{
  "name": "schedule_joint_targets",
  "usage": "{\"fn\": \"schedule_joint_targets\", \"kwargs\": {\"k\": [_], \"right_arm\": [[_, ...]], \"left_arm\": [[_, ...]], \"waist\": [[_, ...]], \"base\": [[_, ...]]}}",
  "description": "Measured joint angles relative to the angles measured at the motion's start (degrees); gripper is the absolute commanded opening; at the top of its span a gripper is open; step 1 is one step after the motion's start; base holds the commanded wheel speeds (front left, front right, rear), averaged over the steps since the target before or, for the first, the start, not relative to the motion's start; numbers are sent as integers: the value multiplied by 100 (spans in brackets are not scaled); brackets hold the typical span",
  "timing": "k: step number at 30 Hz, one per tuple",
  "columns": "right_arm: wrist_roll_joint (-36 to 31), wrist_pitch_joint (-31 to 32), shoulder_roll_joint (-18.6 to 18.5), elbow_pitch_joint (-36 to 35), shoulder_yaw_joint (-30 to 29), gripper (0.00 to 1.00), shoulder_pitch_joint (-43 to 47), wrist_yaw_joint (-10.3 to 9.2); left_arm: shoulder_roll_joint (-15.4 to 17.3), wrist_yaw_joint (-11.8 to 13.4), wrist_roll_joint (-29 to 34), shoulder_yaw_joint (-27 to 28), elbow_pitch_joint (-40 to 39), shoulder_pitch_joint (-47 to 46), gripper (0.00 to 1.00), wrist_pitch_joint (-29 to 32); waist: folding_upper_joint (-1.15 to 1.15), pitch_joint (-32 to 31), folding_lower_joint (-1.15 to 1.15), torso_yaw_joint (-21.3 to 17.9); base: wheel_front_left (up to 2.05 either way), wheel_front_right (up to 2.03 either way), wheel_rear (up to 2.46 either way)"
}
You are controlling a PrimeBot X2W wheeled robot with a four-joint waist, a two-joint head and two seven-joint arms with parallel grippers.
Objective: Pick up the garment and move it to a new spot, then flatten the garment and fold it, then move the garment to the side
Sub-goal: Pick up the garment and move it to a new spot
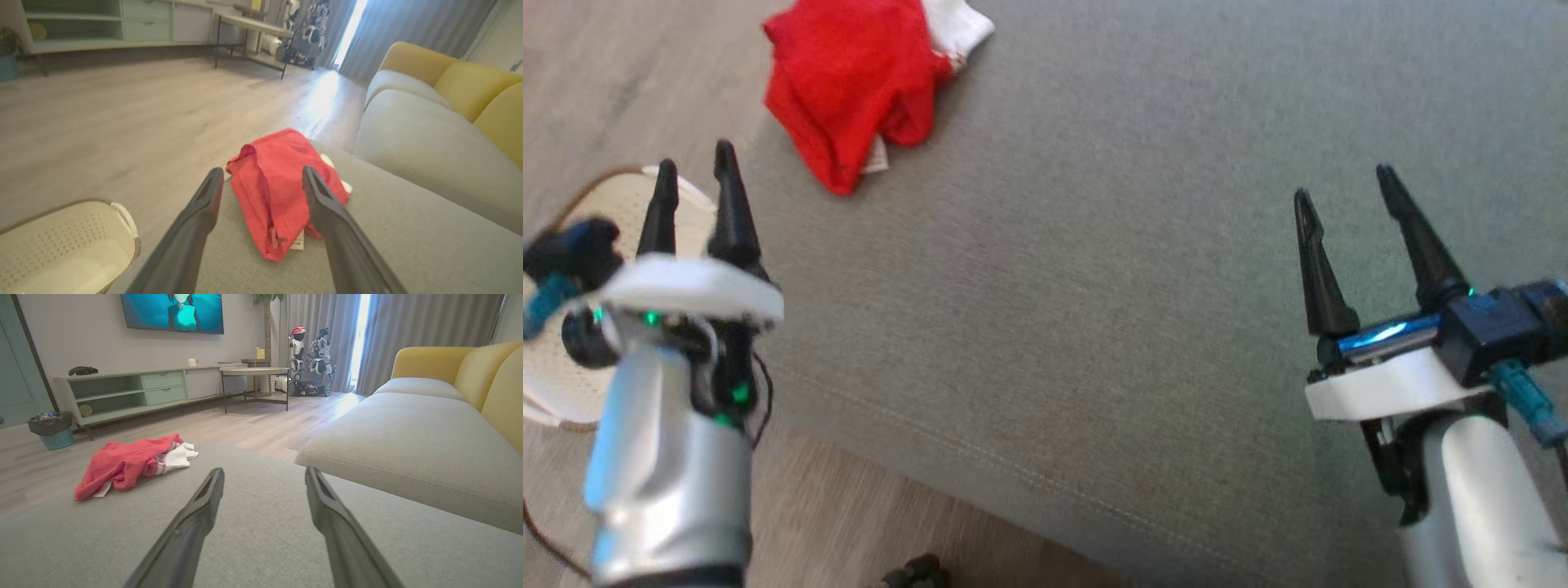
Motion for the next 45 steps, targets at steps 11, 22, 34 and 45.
{"fn": "schedule_joint_targets", "kwargs": {"k": [11, 22, 34, 45], "right_arm": [[-162, 378, -202, -680, 296, 100, -306, 0], [-272, 382, -186, -831, 323, 100, -466, 0], [-320, 238, -91, -714, 301, 100, -470, 0], [-182, -102, -16, -309, 257, 100, -445, 0]], "left_arm": [[517, -187, -315, 86, 2209, -1968, 100, 907], [1005, 10, -249, 8, 3925, -3069, 100, 998], [1111, -174, -530, 200, 4541, -3287, 0, 359], [1235, -154, -567, 910, 2673, -3073, 0, -169]], "waist": [[0, 867, 0, -482], [0, 1380, -1, -1018], [0, 1268, -1, -1238], [0, 579, -1, -1217]], "base": [[0, 0, 0], [0, 0, 0], [0, 0, 0], [0, 0, 0]]}}
